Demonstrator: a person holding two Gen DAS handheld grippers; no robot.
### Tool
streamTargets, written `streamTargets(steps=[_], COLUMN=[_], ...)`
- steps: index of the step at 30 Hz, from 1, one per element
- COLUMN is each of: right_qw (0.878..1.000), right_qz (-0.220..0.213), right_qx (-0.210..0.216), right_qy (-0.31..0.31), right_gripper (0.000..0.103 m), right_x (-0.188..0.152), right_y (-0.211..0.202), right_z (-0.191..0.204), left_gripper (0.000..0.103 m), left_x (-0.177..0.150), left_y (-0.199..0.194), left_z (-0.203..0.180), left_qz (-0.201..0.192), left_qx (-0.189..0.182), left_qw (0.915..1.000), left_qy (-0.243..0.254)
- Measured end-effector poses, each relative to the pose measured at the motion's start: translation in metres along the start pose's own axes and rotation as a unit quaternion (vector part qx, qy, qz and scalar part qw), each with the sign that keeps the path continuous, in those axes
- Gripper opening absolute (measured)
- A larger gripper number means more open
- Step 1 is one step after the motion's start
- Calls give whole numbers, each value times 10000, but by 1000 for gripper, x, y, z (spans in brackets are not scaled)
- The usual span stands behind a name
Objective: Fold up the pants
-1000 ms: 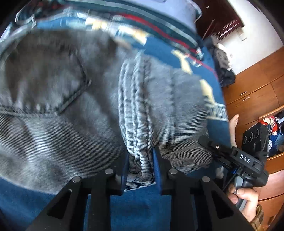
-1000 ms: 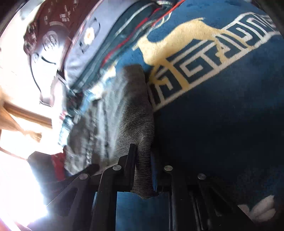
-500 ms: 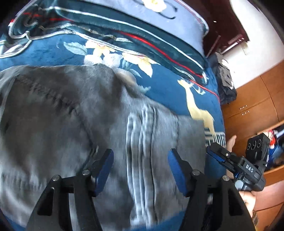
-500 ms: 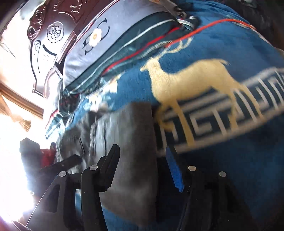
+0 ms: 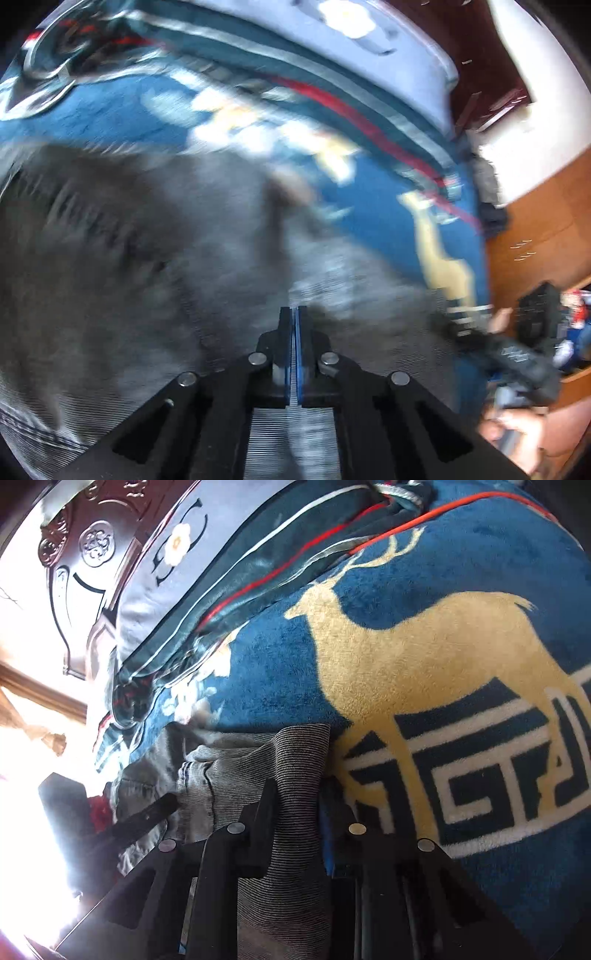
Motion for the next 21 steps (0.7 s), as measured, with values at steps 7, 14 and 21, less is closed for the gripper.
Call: streamTargets(steps=[7, 14, 21], right_qw=[9998, 9999, 9999], right_qz=[-12, -74, 89], right_qx=[-209, -11, 57], right_qy=[16, -93, 128], right_gripper=[47, 57, 49], right_x=[-4, -66, -110], right_y=[-11, -60, -48], right_z=[-1, 1, -3], left_gripper=[8, 57, 27], left_x=[-9, -51, -83], left_y=[-23, -63, -51], left_z=[6, -18, -46], left_qz=[7, 101, 344], left_qx=[-645, -1166, -598], left_qw=[9974, 9929, 9930], left_qy=[-315, 204, 956])
Point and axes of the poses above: each gripper's, at about its wrist camera, not at the fingertips, and y roughly the way its jaws point, z to its left, x to its top, the point moved 5 cm from there along y, roughly the way its jaws point, and after that the axes turned 5 degrees about y, right-handed, at the moved point
